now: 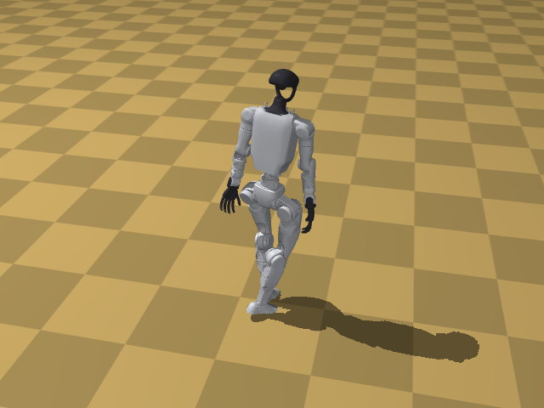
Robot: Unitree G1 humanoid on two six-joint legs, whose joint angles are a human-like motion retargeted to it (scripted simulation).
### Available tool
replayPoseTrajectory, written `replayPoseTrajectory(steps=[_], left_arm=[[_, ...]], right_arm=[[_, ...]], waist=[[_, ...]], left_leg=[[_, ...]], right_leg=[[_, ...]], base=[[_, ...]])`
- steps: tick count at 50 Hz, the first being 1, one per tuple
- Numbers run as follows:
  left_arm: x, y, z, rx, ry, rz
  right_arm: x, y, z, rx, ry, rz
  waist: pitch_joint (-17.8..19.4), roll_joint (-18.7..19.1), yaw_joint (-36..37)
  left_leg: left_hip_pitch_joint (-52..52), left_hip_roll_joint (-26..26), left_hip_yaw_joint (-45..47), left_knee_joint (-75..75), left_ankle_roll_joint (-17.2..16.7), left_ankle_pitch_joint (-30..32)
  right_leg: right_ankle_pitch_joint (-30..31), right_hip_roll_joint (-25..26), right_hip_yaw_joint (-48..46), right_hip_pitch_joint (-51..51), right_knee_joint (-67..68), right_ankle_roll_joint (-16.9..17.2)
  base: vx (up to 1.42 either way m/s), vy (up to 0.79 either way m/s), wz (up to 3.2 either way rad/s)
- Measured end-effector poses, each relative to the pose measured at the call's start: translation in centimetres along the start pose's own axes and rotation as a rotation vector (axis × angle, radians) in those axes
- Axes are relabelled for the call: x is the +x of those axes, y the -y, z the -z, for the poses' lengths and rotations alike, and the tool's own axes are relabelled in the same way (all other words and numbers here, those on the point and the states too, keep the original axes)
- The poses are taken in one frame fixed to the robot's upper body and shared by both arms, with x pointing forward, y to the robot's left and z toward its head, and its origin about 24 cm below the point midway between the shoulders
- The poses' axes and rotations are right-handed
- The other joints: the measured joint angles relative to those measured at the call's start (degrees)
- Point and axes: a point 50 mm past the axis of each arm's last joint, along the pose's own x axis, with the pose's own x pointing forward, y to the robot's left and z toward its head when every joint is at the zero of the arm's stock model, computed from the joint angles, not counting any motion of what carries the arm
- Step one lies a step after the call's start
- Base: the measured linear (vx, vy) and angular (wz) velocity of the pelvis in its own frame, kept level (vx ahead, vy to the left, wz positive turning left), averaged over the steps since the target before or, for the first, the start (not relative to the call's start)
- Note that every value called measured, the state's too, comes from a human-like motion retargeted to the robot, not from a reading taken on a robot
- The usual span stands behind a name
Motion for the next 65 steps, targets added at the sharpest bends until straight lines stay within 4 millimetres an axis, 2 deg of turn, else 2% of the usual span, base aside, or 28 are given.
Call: replayPoseTrajectory(steps=[5, 7, 8, 10, 12, 15, 17, 18, 20, 22, 23, 25, 28, 32, 35, 38, 40, 45, 47, 50, 52, 55, 57, 58, 60, 63, 65], left_arm=[[0.0, 0.9, 1.2, -0.03, -0.042, 0.067], [0.0, 1.5, 1.8, -0.048, -0.07, 0.115], [-0.1, 1.9, 2.1, -0.052, -0.084, 0.138], [-0.1, 2.4, 2.5, -0.046, -0.106, 0.177], [-0.2, 2.7, 2.8, -0.025, -0.125, 0.202], [-0.2, 2.5, 3.1, 0.013, -0.144, 0.203], [-0.2, 2.3, 2.9, 0.027, -0.133, 0.183], [-0.1, 2.1, 2.6, 0.028, -0.121, 0.17], [-0.1, 2.0, 2.2, 0.016, -0.104, 0.147], [-0.1, 1.9, 1.5, -0.008, -0.092, 0.125], [-0.1, 1.5, 1.0, -0.014, -0.082, 0.112], [-0.1, 0.3, -0.2, -0.002, -0.053, 0.082], [-0.3, -2.1, -2.4, 0.049, 0.017, 0.01], [-1.0, -5.0, -5.4, 0.096, 0.143, -0.108], [-1.6, -6.5, -7.3, 0.111, 0.239, -0.146], [-2.2, -7.4, -8.9, 0.095, 0.322, -0.13], [-2.4, -7.5, -9.4, 0.08, 0.351, -0.096], [-2.1, -6.7, -8.9, 0.075, 0.347, -0.04], [-1.8, -6.1, -8.1, 0.073, 0.329, -0.051], [-1.2, -5.0, -6.6, 0.053, 0.279, -0.055], [-0.9, -4.1, -5.7, 0.032, 0.236, -0.029], [-0.6, -2.9, -4.7, 0.012, 0.183, 0.018], [-0.5, -2.0, -4.2, 0.017, 0.167, 0.045], [-0.4, -1.9, -4.0, 0.021, 0.162, 0.053], [-0.4, -2.0, -3.4, 0.029, 0.144, 0.064], [-0.3, -1.9, -2.5, 0.031, 0.11, 0.085], [-0.2, -1.5, -2.1, 0.03, 0.089, 0.1]], right_arm=[[-0.9, 0.9, -3.5, -0.043, 0.124, 0.037], [-1.1, 1.0, -4.4, -0.07, 0.152, 0.046], [-1.2, 0.9, -4.7, -0.084, 0.162, 0.048], [-1.3, 0.8, -4.8, -0.106, 0.172, 0.05], [-1.1, 0.4, -4.4, -0.127, 0.162, 0.042], [-0.6, -0.6, -2.7, -0.139, 0.106, 0.027], [-0.2, -1.2, -1.0, -0.123, 0.044, 0.02], [0.0, -1.2, -0.2, -0.114, 0.013, 0.023], [0.2, -1.1, 1.3, -0.135, -0.04, 0.056], [0.4, -0.6, 2.5, -0.209, -0.077, 0.106], [0.4, -0.4, 3.0, -0.244, -0.092, 0.125], [0.5, -0.1, 4.0, -0.284, -0.121, 0.136], [0.7, -0.9, 5.8, -0.249, -0.177, 0.054], [0.7, -2.7, 7.8, -0.139, -0.243, -0.079], [0.6, -3.8, 8.7, -0.081, -0.272, -0.15], [0.5, -4.3, 8.8, -0.066, -0.275, -0.205], [0.5, -4.4, 8.8, -0.071, -0.273, -0.226], [0.5, -4.0, 8.4, -0.076, -0.263, -0.207], [0.6, -3.9, 8.1, -0.051, -0.249, -0.198], [0.6, -3.5, 7.6, -0.006, -0.231, -0.192], [0.6, -2.8, 7.4, 0.015, -0.227, -0.174], [0.6, -1.5, 6.7, 0.031, -0.214, -0.144], [0.6, -0.6, 6.6, 0.034, -0.211, -0.125], [0.5, -0.1, 6.3, 0.031, -0.203, -0.113], [0.5, 0.8, 5.3, 0.014, -0.175, -0.088], [0.3, 1.7, 4.0, -0.009, -0.132, -0.043], [0.3, 2.0, 3.4, -0.009, -0.099, -0.019]], waist=[[0.9, 3.8, 2.7], [1.0, 4.7, 1.9], [1.0, 4.8, 1.6], [0.8, 4.1, 1.4], [0.2, 2.8, 2.0], [-0.1, 1.3, 3.8], [-0.4, 1.2, 3.9], [-0.6, 1.4, 4.1], [-1.2, 1.6, 3.6], [-1.6, 2.5, 1.9], [-1.5, 3.0, 1.2], [-1.1, 4.0, 0.4], [-1.1, 4.0, -0.8], [-0.9, 2.7, -2.2], [-0.6, 1.1, -3.5], [0.7, -1.8, -4.1], [1.7, -2.4, -4.1], [0.9, -2.3, -4.6], [0.5, -2.0, -4.0], [-0.2, -1.7, -3.2], [-0.4, -1.4, -2.2], [-0.4, -1.1, -0.7], [-1.4, -1.5, -0.8], [-1.7, -1.7, -0.7], [-1.0, -1.1, 1.7], [-0.1, -0.2, 3.7], [-0.1, 0.5, 4.5]], left_leg=[[-0.7, 1.0, -3.0, -11.5, -10.5, -0.4], [-1.1, 1.4, -1.3, -13.1, -11.1, 2.3], [-1.1, 1.3, 0.1, -13.4, -9.2, 3.8], [-1.1, 0.8, 2.7, -13.0, -2.4, 6.3], [-0.5, 0.1, 4.1, -10.7, 2.1, 1.8], [-0.9, -1.2, -2.6, -5.7, 4.3, -2.5], [1.5, -0.1, -0.7, -5.6, 5.8, -4.8], [2.8, 0.5, 1.5, -6.2, 6.9, -5.7], [4.0, 1.0, 0.4, -6.1, 7.4, -7.0], [4.4, 2.0, -1.2, -5.1, 7.4, -7.9], [4.9, 3.1, -0.5, -4.6, 7.4, -8.5], [6.0, 4.6, 0.1, -4.3, 7.4, -9.5], [7.5, 4.2, -1.3, -5.9, 7.4, -9.6], [9.5, 2.1, -3.0, -9.2, 7.4, -9.1], [11.1, 0.0, -4.3, -11.1, 7.4, -9.2], [12.1, -2.2, -5.5, -10.4, 7.4, -10.3], [13.1, -2.4, -6.1, -9.2, 7.4, -11.4], [14.8, -2.4, -7.3, -7.9, 7.4, -13.0], [15.1, -2.0, -7.3, -6.2, 7.4, -13.5], [14.3, -1.3, -6.8, -1.7, 7.4, -13.7], [12.8, -0.8, -4.6, 3.2, 7.4, -11.2], [7.6, 0.2, -1.2, 14.0, 7.4, -2.5], [3.6, -2.5, 1.5, 17.5, 7.3, 2.7], [1.4, -2.9, 2.4, 20.2, 7.3, 2.8], [-2.1, 2.1, 4.9, 28.3, 7.4, -4.0], [-3.0, 10.0, 13.0, 29.5, 7.4, -12.8], [-3.4, 10.5, 18.6, 24.2, 7.4, -14.3]], right_leg=[[-1.2, 4.9, 2.1, 2.8, 1.0, 2.0], [-1.3, 6.2, 3.1, 3.9, 1.4, 3.2], [-1.4, 6.3, 3.0, 4.5, 1.7, 3.8], [-1.7, 5.4, 2.6, 5.7, 2.4, 5.3], [-1.6, 4.2, 3.2, 6.6, 3.6, 6.6], [0.7, 2.5, 2.4, 8.0, 7.0, 7.7], [4.8, 1.0, -0.6, 7.9, 11.2, 10.4], [6.9, 0.0, -1.9, 7.5, 13.9, 12.8], [11.6, -0.6, -1.2, 5.4, 19.4, 19.7], [15.2, -1.4, 0.2, 1.9, 26.4, 23.5], [15.7, -1.8, 0.3, 0.2, 29.9, 23.4], [11.1, -3.4, -0.7, -2.5, 35.8, 21.2], [5.6, -5.5, -0.5, -7.5, 37.2, 17.8], [-0.5, -5.9, 1.8, -13.0, 28.7, 13.2], [-5.9, -3.7, 6.8, -15.9, 17.2, 10.5], [-9.1, -1.0, 18.2, -17.0, 7.7, 13.1], [-9.8, 0.2, 21.9, -16.4, 4.6, 13.0], [-8.5, -1.4, 14.1, -13.7, 4.0, 8.4], [-10.2, -1.2, 15.6, -13.0, 5.0, 8.3], [-12.4, -2.3, 13.1, -11.5, 5.2, 7.3], [-13.8, -2.8, 12.4, -9.5, 4.0, 6.5], [-15.1, -4.6, 10.7, -6.7, 1.6, 6.6], [-15.1, -9.0, 7.6, -6.1, 0.3, 9.1], [-15.5, -10.1, 6.1, -5.8, 0.0, 9.6], [-16.7, -7.4, 5.5, -3.5, -1.1, 8.5], [-18.4, -5.2, 3.5, 0.4, -2.9, 8.2], [-18.1, -5.5, 1.2, 2.2, -4.1, 9.9]], base=[[0.29, -0.05, -0.48], [0.46, -0.04, 0.0], [0.47, -0.04, 0.01], [0.47, -0.03, -0.12], [0.56, -0.02, -0.43], [0.52, -0.04, -0.54], [0.59, -0.03, -0.12], [0.43, -0.03, -0.12], [0.37, -0.03, -0.12], [0.49, 0.02, 0.06], [0.41, -0.01, 0.13], [0.3, -0.03, 0.19], [0.28, -0.05, 0.5], [0.24, -0.06, 0.56], [0.31, -0.12, 0.73], [0.24, -0.21, 0.68], [0.32, -0.22, 0.58], [0.36, -0.1, 0.66], [0.44, -0.13, 0.65], [0.36, -0.06, 0.65], [0.29, 0.01, 0.59], [0.14, 0.19, 0.92], [0.12, 0.38, 1.57], [0.2, 0.07, 1.17], [0.25, -0.32, 0.4], [0.37, -0.17, 0.45], [0.19, 0.33, 1.25]])
